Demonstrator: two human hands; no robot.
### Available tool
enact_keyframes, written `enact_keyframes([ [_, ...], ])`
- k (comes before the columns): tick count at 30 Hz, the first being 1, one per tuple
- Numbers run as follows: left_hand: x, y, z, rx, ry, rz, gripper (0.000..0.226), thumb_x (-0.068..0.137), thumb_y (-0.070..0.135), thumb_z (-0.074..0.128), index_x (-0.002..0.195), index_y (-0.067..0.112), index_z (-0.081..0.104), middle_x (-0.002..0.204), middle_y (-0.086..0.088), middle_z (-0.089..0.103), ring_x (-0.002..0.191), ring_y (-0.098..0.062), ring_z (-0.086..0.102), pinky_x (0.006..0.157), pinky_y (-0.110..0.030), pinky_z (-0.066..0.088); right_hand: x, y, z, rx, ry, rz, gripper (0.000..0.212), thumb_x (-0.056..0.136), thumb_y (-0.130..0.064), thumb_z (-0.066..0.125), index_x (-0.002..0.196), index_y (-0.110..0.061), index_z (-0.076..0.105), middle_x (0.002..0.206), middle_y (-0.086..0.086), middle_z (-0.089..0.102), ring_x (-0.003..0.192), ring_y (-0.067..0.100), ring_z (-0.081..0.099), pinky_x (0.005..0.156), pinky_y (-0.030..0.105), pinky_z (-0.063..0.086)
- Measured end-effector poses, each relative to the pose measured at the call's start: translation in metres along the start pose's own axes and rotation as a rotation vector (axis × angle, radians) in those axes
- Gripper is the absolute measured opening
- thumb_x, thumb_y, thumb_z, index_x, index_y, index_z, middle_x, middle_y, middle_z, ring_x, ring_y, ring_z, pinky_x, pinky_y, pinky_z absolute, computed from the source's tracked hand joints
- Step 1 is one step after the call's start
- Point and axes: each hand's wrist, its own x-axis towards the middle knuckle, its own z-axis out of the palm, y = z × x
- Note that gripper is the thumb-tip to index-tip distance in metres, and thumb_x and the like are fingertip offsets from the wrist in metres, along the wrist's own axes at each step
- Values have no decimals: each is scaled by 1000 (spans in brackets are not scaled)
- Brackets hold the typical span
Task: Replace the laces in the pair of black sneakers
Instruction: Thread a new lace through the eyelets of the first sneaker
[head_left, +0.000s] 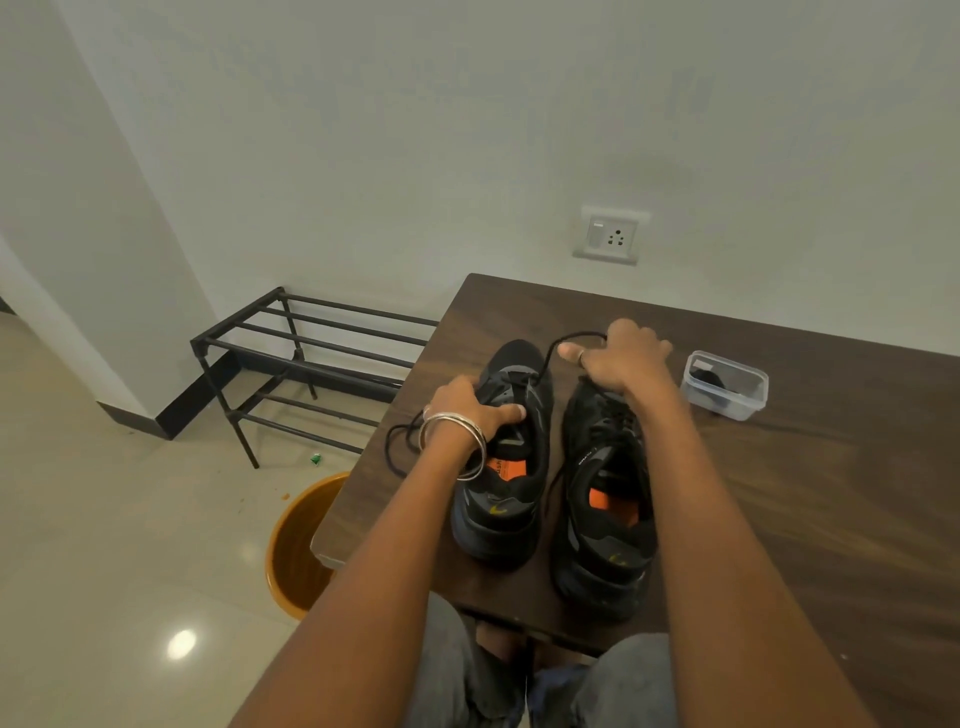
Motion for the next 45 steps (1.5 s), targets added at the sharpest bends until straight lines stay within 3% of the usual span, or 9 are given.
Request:
enact_keyframes([
  [6,-3,10,-1,102,-28,130,54,75,37,79,120,12,63,118,-6,65,106,-22,61,93,-37,51,-10,-9,-14,165,9,-239,40,105,-18,39,142,-4,39,150,14,33,139,31,26,108,44,31],
  [9,-3,10,1,160,-67,139,51,77,34,78,120,11,63,120,-8,63,106,-24,61,93,-37,50,-14,-15,-10,399,-60,-368,44,102,0,34,146,-6,35,118,4,60,99,17,61,84,27,47],
  [13,-2,6,2,283,-66,161,60,75,35,78,128,16,58,128,-9,57,111,-26,58,95,-38,49,-12,-20,12,536,-153,-302,18,102,-3,44,118,-4,52,86,11,69,50,17,60,39,18,40],
  [20,-2,2,4,330,-12,243,47,85,32,67,130,23,58,128,-7,55,110,-23,57,92,-36,49,1,-19,43,326,-254,-235,37,106,-24,39,72,-12,45,65,-2,35,57,10,33,62,31,34],
  [23,-1,1,4,355,6,256,45,89,33,63,131,22,57,126,-7,49,108,-25,55,90,-36,47,6,-15,51,306,-228,-251,28,100,-4,40,79,-1,59,70,10,45,63,20,42,66,37,37],
  [26,-1,1,5,361,26,265,43,91,34,59,132,23,56,123,-7,48,107,-26,55,88,-37,46,8,-9,55,477,-103,-196,18,99,2,48,101,-1,66,80,11,65,64,15,59,56,20,52],
  [33,-1,1,3,292,77,257,37,95,31,53,131,21,57,124,-6,48,107,-23,53,82,-30,40,14,1,64,306,-14,-212,8,88,-5,71,80,-8,74,83,7,72,66,18,68,49,14,50],
  [40,1,0,2,229,107,234,31,97,27,48,124,22,63,122,-7,51,106,-25,55,79,-31,37,17,-13,77,41,-3,-271,8,84,-15,75,79,-8,78,90,10,72,91,25,67,85,40,58],
  [45,5,-2,1,209,103,215,33,97,26,46,126,23,62,123,-7,51,107,-24,54,77,-29,34,19,-17,85,-22,10,-266,15,83,-19,75,88,-5,76,92,12,71,95,28,65,86,40,56],
])
